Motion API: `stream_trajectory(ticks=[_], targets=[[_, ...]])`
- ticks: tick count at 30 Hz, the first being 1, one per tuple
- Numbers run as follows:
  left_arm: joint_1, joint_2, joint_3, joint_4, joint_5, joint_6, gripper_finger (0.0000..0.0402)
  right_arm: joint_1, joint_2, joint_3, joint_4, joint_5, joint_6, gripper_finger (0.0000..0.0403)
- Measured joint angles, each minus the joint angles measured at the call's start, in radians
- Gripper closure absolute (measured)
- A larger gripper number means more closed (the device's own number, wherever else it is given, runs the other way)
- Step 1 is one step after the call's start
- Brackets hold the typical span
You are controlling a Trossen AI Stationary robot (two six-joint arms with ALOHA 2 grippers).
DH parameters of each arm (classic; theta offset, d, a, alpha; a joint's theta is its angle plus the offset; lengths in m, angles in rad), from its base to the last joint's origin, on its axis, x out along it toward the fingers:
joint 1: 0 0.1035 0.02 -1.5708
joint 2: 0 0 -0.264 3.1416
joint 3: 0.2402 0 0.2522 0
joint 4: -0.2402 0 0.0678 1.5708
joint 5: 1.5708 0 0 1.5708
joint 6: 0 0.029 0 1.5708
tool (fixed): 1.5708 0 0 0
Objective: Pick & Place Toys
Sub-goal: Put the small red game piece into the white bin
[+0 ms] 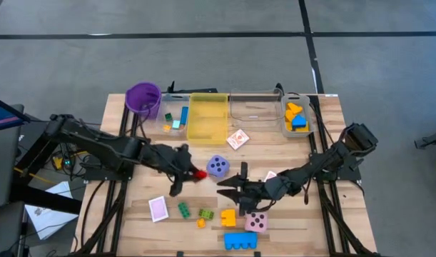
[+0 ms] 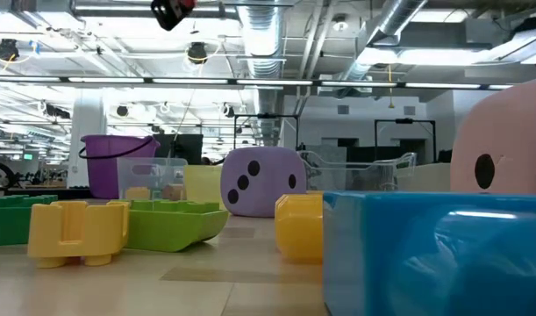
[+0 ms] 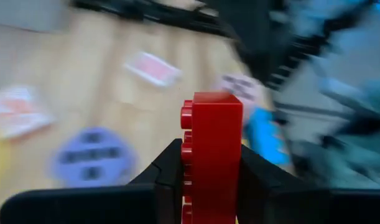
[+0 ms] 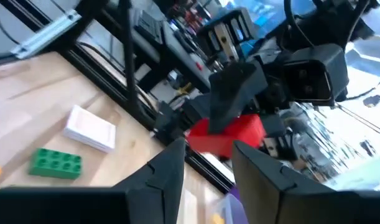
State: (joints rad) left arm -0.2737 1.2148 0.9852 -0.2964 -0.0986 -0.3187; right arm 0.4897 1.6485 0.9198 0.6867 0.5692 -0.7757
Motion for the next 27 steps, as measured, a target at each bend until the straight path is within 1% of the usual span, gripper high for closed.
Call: stream_trajectory(ticks=[2, 3, 4, 7, 10, 11, 12, 13, 15, 17, 21, 23, 25, 27], targets=[[0.005, -0.031, 0.0, -0.034, -0.141, 0.001, 0.0328, -0.013, 0.0, 0.014, -0.009, 0.035, 0.009, 0.0276], [0.006, -0.045, 0.0, -0.055, -0.229, 0.0, 0.0328, -0.021, 0.0, 0.017, -0.011, 0.06, 0.017, 0.0276], [0.007, -0.057, 0.0, -0.071, -0.331, -0.004, 0.0328, -0.026, 0.0, 0.019, -0.012, 0.091, 0.033, 0.0276], [0.007, -0.081, 0.0, -0.15, -0.679, -0.023, 0.0328, -0.039, 0.0, 0.019, -0.017, 0.192, 0.092, 0.0276], [0.01, -0.084, 0.0, -0.265, -0.996, -0.04, 0.0328, -0.049, 0.0, 0.019, -0.016, 0.271, 0.179, 0.0276], [0.016, -0.083, -0.001, -0.302, -1.078, -0.074, 0.0328, -0.054, 0.0, 0.019, -0.017, 0.292, 0.211, 0.0276], [0.026, -0.083, -0.001, -0.323, -1.135, -0.114, 0.0328, -0.06, 0.0, 0.019, -0.017, 0.308, 0.242, 0.0276], [0.044, -0.083, -0.001, -0.327, -1.161, -0.144, 0.0328, -0.065, 0.0, 0.019, -0.02, 0.324, 0.273, 0.0276], [0.095, -0.083, -0.001, -0.325, -1.144, -0.178, 0.0328, -0.076, 0.0, 0.019, -0.041, 0.345, 0.329, 0.0276], [0.159, -0.083, -0.001, -0.325, -1.075, -0.183, 0.0328, -0.088, 0.0, 0.019, -0.069, 0.349, 0.372, 0.0276], [0.317, -0.07, -0.001, -0.331, -0.875, -0.159, 0.0328, -0.127, 0.0, 0.018, -0.126, 0.344, 0.456, 0.0276], [0.394, -0.06, -0.001, -0.349, -0.831, -0.136, 0.0328, -0.152, 0.0, 0.018, -0.164, 0.336, 0.503, 0.0276], [0.469, -0.045, 0.0, -0.346, -0.801, -0.12, 0.0324, -0.176, 0.0, 0.018, -0.196, 0.304, 0.558, 0.0276], [0.544, -0.027, 0.0, -0.359, -0.748, -0.108, 0.0324, -0.198, 0.0, 0.018, -0.211, 0.258, 0.598, 0.0276]])
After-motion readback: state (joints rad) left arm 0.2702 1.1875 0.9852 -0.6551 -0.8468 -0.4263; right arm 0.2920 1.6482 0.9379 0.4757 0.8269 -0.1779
